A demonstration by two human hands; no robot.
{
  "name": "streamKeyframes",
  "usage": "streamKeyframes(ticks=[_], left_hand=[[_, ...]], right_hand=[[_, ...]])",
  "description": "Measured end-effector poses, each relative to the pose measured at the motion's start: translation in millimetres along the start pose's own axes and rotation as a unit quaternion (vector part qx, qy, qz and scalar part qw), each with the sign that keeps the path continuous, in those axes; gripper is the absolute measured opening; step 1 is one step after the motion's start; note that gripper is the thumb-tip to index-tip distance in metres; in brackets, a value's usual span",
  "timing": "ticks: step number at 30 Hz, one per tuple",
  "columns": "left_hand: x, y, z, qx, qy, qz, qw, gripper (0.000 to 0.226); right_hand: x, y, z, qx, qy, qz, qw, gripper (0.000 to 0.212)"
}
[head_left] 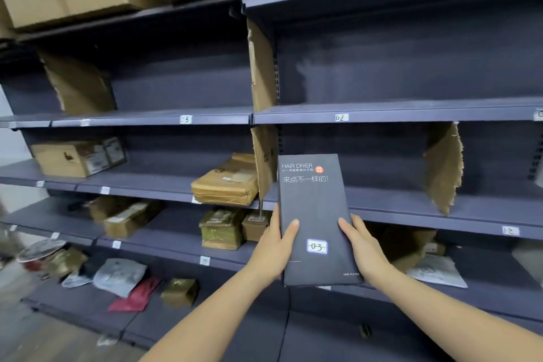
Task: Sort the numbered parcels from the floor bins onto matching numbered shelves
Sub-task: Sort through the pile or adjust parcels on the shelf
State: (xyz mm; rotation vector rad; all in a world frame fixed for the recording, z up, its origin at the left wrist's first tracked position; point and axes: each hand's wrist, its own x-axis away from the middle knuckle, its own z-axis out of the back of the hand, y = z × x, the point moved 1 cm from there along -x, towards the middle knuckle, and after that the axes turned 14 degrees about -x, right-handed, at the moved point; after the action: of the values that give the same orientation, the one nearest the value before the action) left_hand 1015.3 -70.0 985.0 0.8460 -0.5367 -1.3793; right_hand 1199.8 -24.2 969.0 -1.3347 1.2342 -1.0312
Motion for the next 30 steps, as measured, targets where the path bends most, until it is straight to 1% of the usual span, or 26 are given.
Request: streamKeyframes(ticks=[3,6,9,11,13,14,16,18,22,24,28,29,30], left_hand=[[-5.7,-12.6,38.8,-0.007,0.033,0.003,0.999,0.057],[-14.9,-22.7,74.0,-0.012,0.061,0.012,0.998,0.046],[-28.4,-32.2,107.2,-0.019,0.079,0.023,0.996,0.050],[-41.8,-36.0,129.3,-0.021,0.090,0.032,0.995,0.048],[-60.0,-37.7,153.1,-0.023,0.103,0.031,0.994,0.037],[-70.3,-37.5,165.6,-0.022,0.110,0.031,0.993,0.036],[-93.1,-35.9,189.6,-0.032,0.125,0.037,0.991,0.049],[-118.8,-33.9,213.2,-0.044,0.137,0.032,0.989,0.050],[-169.5,-25.0,262.7,-0.037,0.155,0.014,0.987,0.035],[-196.1,-23.3,286.6,-0.023,0.157,0.019,0.987,0.031],[-242.0,-21.7,323.0,-0.014,0.166,0.068,0.984,0.057],[-253.9,-21.0,329.4,-0.003,0.159,0.073,0.985,0.061],[-266.5,-20.5,335.7,0.010,0.152,0.073,0.986,0.057]], right_hand=[[-12.0,-9.4,-42.2,-0.001,-0.027,0.011,1.000,0.030],[-29.8,-16.2,-79.5,0.000,-0.052,0.021,0.998,0.030],[-49.2,-22.0,-115.1,-0.003,-0.071,0.020,0.997,0.029],[-64.9,-28.4,-138.0,-0.016,-0.084,0.022,0.996,0.028],[-83.0,-41.1,-160.6,-0.021,-0.095,0.042,0.994,0.029],[-93.0,-48.6,-171.3,-0.019,-0.097,0.056,0.994,0.030],[-114.1,-64.1,-192.5,-0.026,-0.099,0.078,0.992,0.030],[-136.0,-80.7,-211.5,-0.030,-0.104,0.101,0.989,0.028],[-178.6,-119.1,-246.9,-0.012,-0.112,0.147,0.983,0.028],[-199.4,-138.1,-263.2,0.014,-0.107,0.166,0.980,0.031],[-235.3,-167.1,-289.5,0.059,-0.104,0.152,0.981,0.035],[-242.7,-173.1,-296.4,0.061,-0.102,0.143,0.983,0.038],[-250.6,-178.5,-303.3,0.051,-0.099,0.133,0.985,0.044]])
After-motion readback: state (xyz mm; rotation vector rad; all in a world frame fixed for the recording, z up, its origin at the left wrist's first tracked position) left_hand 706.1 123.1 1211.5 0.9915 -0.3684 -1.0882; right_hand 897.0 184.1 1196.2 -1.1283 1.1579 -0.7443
